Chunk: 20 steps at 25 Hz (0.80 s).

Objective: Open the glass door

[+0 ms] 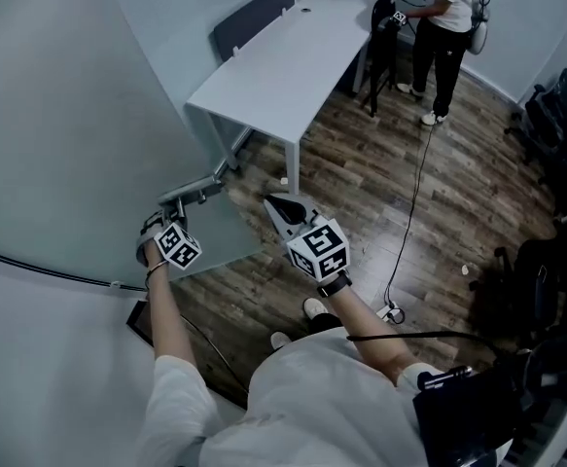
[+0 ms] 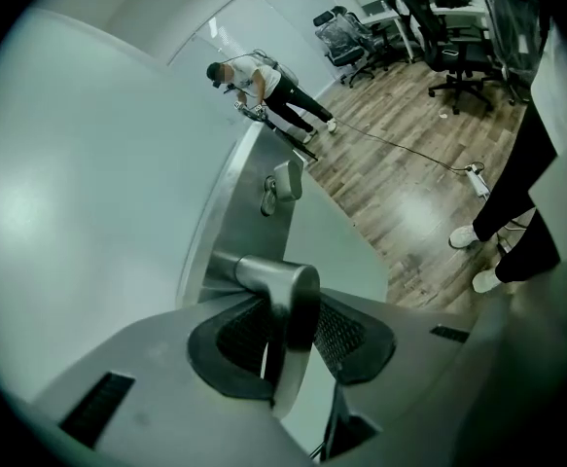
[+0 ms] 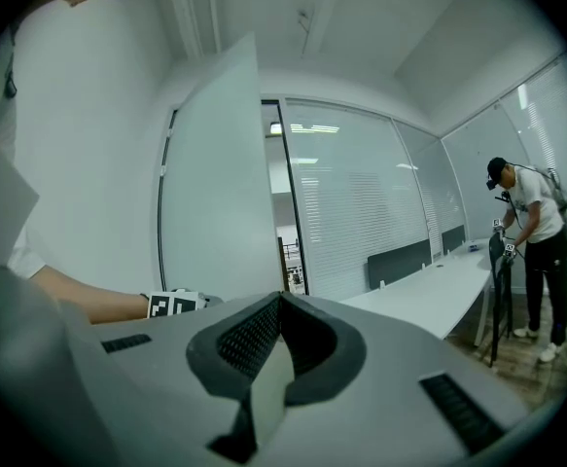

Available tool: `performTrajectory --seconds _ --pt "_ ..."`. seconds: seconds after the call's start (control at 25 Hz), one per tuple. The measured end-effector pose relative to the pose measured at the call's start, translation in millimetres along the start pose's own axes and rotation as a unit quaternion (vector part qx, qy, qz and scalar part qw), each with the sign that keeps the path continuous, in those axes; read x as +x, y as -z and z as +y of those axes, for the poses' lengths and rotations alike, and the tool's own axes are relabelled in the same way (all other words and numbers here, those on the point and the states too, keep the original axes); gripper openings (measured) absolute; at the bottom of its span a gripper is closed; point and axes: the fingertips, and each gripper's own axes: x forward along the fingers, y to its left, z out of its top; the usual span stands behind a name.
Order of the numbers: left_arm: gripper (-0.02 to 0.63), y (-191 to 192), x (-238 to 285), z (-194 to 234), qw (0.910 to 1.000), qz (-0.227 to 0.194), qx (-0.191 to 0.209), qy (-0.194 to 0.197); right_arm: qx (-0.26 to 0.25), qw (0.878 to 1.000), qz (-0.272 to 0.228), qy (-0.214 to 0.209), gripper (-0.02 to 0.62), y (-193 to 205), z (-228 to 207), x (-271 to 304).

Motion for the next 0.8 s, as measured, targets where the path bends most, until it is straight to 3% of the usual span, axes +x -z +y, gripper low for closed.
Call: performTrajectory --seconds 0.2,0.4,0.64,0.8 --pt "0.103 6.5 -15.8 -24.4 0.9998 -0.013 0.015 0.000 -0.011 1.000 0.012 0.004 0.003 20.5 34.9 -17.7" --pt "0.103 8.9 -33.1 -53.6 0.9995 -0.017 0.011 0.024 -0.018 1.000 0.000 -0.009 0.003 19.4 36.6 -27.7" --pt "0.104 20.7 -80.5 -97.4 0.9984 0.004 0.007 0.056 -0.027 0.995 -0.013 -0.094 0.003 9.5 45.2 -27.5" --pt "0.113 29.4 -110.9 -116.6 0.9987 0.032 -0.018 0.036 -0.027 0.987 -0.012 -0.158 0.003 11.0 54.5 -26.5"
